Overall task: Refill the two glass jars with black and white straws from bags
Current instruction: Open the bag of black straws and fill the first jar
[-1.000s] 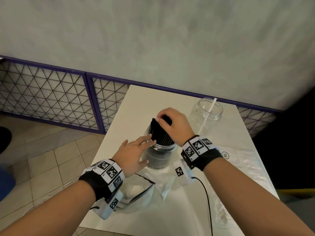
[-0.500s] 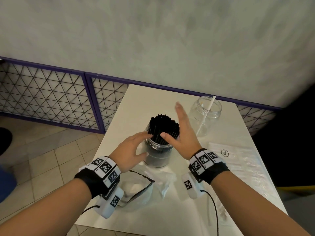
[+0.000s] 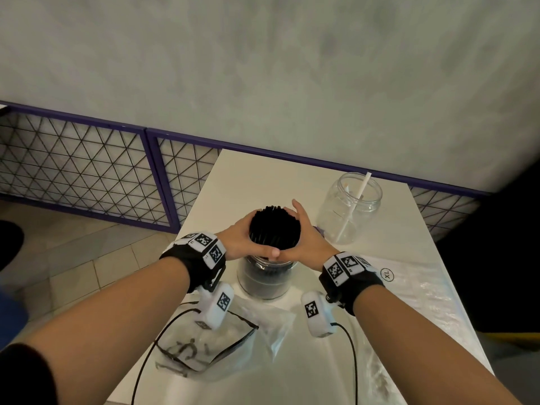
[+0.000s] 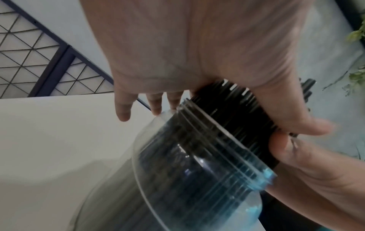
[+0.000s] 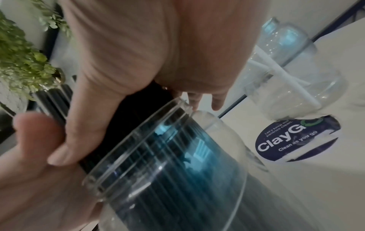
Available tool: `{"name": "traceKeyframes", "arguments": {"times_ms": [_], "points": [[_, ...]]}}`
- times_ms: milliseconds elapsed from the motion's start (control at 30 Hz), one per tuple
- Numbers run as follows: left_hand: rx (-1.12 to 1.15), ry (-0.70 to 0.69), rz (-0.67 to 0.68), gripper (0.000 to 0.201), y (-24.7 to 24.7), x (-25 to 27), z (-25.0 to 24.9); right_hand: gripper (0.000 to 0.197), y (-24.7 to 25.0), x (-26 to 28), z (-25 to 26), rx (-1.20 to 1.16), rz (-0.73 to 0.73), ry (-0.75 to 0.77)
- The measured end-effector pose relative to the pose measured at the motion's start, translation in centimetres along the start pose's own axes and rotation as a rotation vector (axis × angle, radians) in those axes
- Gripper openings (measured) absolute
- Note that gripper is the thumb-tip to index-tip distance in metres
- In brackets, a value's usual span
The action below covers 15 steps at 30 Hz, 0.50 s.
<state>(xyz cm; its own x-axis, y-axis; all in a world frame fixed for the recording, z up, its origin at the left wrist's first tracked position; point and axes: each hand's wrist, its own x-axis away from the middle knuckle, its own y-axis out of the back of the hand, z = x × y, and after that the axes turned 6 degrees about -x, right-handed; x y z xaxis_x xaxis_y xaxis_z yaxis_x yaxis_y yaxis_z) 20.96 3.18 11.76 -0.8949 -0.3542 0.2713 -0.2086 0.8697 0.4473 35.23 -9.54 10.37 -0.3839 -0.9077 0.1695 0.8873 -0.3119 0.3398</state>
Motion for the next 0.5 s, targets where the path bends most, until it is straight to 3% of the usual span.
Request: {"name": "traceKeyframes", "arguments": {"times_ms": [100, 200, 300, 500], "points": [[0.036, -0.034, -0.037, 0.071, -0.5, -0.7, 0.0, 0.13, -0.5, -0.3, -0.2, 0.001, -0.005, 0.062], [0.063, -0.051, -0.131, 0.09, -0.8, -1.0, 0.6, 0.126, -1.0, -0.3, -0.3, -0.017, -0.062, 0.146], [0.14, -0.105, -0.185, 0.09, -0.6, -1.0, 0.3, 0.124, -0.9, -0.3, 0.0, -0.076, -0.135, 0.212], [0.053, -0.103, -0.151, 0.109, -0.6, 0.0, 1.0, 0.129, -1.6, 0.2, -0.4, -0.03, -0.114, 0.163]]}}
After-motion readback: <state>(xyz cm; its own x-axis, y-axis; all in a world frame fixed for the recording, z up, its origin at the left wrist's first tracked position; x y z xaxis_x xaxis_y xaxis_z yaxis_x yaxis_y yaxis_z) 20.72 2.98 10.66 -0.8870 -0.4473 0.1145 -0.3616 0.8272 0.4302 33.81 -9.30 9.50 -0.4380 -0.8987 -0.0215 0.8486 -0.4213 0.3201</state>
